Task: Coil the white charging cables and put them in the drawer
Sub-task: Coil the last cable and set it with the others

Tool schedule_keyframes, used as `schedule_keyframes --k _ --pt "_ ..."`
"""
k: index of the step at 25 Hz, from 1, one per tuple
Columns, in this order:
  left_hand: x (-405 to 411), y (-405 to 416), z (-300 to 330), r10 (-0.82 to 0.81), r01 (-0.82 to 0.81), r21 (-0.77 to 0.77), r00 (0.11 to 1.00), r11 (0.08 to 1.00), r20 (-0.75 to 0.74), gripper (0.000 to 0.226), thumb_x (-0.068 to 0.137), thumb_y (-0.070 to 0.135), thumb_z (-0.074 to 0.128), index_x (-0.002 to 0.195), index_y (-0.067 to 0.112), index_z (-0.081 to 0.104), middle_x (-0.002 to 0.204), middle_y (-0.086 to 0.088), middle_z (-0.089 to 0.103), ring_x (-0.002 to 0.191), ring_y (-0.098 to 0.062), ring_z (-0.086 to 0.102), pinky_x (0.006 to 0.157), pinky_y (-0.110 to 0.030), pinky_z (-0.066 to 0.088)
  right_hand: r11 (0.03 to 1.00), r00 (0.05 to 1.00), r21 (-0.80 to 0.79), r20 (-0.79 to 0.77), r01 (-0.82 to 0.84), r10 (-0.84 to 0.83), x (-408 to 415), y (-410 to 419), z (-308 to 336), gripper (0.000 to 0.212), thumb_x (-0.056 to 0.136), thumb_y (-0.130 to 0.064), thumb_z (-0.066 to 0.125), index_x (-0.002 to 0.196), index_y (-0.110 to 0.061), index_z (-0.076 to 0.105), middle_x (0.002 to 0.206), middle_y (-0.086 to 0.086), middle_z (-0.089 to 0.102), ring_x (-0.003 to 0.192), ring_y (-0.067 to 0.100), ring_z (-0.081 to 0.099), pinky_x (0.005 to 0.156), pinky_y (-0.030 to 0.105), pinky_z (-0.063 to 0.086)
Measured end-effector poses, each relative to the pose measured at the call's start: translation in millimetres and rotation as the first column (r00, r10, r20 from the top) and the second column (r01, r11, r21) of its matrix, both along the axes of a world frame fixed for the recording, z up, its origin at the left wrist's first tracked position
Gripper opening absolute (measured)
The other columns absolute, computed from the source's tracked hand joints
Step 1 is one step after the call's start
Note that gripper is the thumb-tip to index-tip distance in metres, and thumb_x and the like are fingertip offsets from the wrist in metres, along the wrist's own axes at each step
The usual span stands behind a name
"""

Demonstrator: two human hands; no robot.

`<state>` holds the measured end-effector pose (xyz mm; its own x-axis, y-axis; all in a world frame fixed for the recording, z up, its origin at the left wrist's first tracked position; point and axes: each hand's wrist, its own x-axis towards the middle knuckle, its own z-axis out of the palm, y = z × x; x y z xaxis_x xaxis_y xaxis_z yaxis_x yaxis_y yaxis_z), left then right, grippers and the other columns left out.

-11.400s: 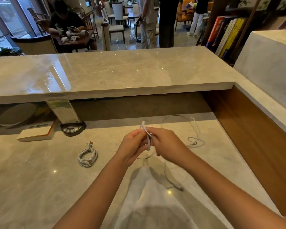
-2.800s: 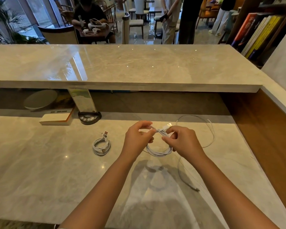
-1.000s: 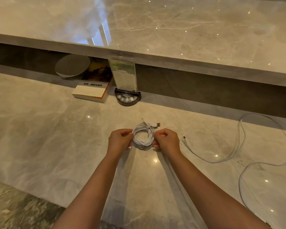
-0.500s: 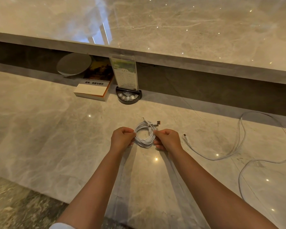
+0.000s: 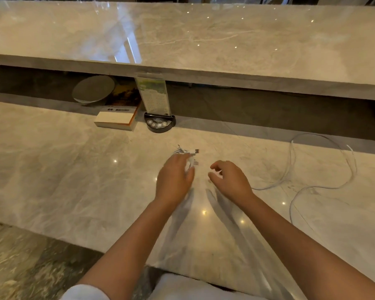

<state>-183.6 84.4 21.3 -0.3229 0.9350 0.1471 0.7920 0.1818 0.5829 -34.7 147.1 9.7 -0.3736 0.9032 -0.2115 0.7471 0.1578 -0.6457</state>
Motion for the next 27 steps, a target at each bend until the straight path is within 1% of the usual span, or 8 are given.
schedule_keyframes --k 3,6,11,14,16,18,22,27 --pt "59 1 -12 -0.299 0.300 -0.030 0.928 0.953 -0.223 0.039 0.089 0.026 0.055 0.126 0.014 0.054 0.127 -0.010 0.058 0.116 -0.027 0.054 0.096 -0.038 0.042 0.962 0.986 0.262 0.160 -0.075 0.033 69 -26 -4 0.034 0.086 -0.025 0.057 0.119 -0.013 0.060 0.122 0.010 0.057 0.115 0.028 0.050 0.090 0.037 0.044" --pt "112 5 -33 -0.470 0.460 -0.100 0.845 0.882 -0.256 0.040 0.088 0.029 0.049 0.124 0.014 0.055 0.128 -0.013 0.058 0.116 -0.031 0.056 0.097 -0.044 0.042 0.929 0.958 0.370 0.259 0.022 -0.126 143 -51 -22 0.037 0.078 -0.021 0.067 0.115 -0.013 0.063 0.123 0.016 0.059 0.115 0.035 0.054 0.088 0.044 0.047" --pt "193 -7 -51 -0.782 0.692 -0.384 0.602 0.611 -0.160 0.053 0.097 0.019 0.034 0.147 0.021 0.021 0.158 -0.010 0.012 0.145 -0.025 0.011 0.115 -0.044 0.011 0.948 0.904 0.298 0.368 0.109 -0.220 225 -81 -46 0.031 0.072 -0.028 0.073 0.098 -0.013 0.069 0.106 0.011 0.063 0.103 0.031 0.057 0.076 0.037 0.047" --pt "219 -9 -58 -0.842 0.700 -0.487 0.514 0.523 -0.165 0.049 0.099 0.020 0.033 0.147 0.022 0.022 0.159 -0.008 0.006 0.146 -0.022 0.003 0.115 -0.043 0.010 0.958 0.917 0.256 0.336 0.129 -0.213 237 -87 -53 0.018 0.079 -0.022 0.067 0.093 -0.011 0.067 0.096 0.008 0.061 0.095 0.027 0.055 0.071 0.035 0.045" --pt "222 -7 -61 -0.842 0.745 -0.405 0.517 0.530 -0.152 0.040 0.095 0.018 0.038 0.134 0.015 0.045 0.151 -0.016 0.030 0.141 -0.030 0.023 0.108 -0.046 0.027 0.968 0.934 0.205 0.294 0.147 -0.204 239 -87 -56 0.012 0.085 -0.021 0.059 0.092 -0.013 0.065 0.091 0.004 0.061 0.089 0.021 0.053 0.069 0.030 0.043" --pt "223 0 -58 -0.831 0.781 -0.285 0.528 0.556 -0.174 0.032 0.085 0.018 0.040 0.102 0.007 0.065 0.114 -0.020 0.062 0.112 -0.037 0.054 0.083 -0.045 0.048 0.970 0.961 0.101 0.145 0.223 -0.236 240 -84 -50 0.009 0.085 -0.021 0.061 0.086 -0.017 0.068 0.082 -0.002 0.062 0.078 0.014 0.055 0.064 0.025 0.042" --pt "221 20 -20 -0.752 0.748 -0.077 0.657 0.660 -0.056 0.019 0.086 0.018 0.053 0.090 0.009 0.069 0.088 -0.010 0.070 0.086 -0.027 0.061 0.080 -0.035 0.042 0.914 0.878 -0.201 -0.267 0.352 -0.397 249 -64 -10 0.011 0.079 -0.011 0.069 0.075 -0.020 0.073 0.071 -0.004 0.070 0.065 0.005 0.062 0.061 0.015 0.046" --pt "224 45 48 -0.620 0.599 0.160 0.763 0.784 0.184 0.012 0.087 0.017 0.062 0.094 0.013 0.071 0.088 0.003 0.067 0.081 -0.006 0.058 0.077 -0.013 0.043 0.940 0.774 -0.164 -0.535 0.298 -0.339 256 -36 69 0.018 0.086 -0.002 0.059 0.094 -0.013 0.072 0.066 0.000 0.069 0.055 0.005 0.057 0.055 0.016 0.045"
